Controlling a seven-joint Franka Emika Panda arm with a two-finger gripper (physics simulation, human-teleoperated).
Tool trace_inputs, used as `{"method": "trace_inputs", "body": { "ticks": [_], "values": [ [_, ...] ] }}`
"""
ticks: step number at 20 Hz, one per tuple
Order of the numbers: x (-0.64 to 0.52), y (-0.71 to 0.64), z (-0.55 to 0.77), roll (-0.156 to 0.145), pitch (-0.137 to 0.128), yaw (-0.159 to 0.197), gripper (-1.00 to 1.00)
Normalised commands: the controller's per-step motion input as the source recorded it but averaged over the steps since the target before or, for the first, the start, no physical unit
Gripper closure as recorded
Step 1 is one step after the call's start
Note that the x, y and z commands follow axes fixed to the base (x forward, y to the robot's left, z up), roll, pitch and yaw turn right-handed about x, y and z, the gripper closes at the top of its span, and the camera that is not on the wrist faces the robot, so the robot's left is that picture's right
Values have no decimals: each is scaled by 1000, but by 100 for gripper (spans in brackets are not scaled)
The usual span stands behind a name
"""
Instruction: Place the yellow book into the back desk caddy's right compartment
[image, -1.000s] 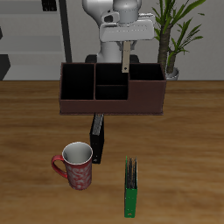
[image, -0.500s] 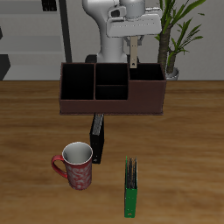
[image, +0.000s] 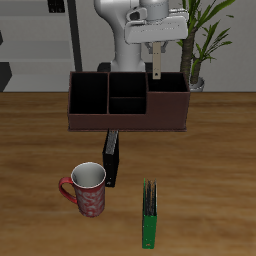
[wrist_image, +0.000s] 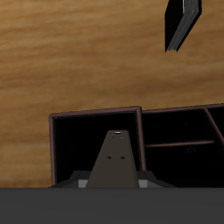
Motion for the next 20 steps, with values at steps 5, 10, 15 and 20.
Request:
{"method": "trace_inputs", "body": {
  "ticks": [5, 10, 15, 20],
  "values": [
    [88, 63, -229, 23, 33, -17, 100],
    [32, 85, -173, 23, 31, -10, 100],
    [43, -16, -158, 6, 24, -5, 100],
    [77, 0, -256, -4, 35, 9, 100]
  ]
}}
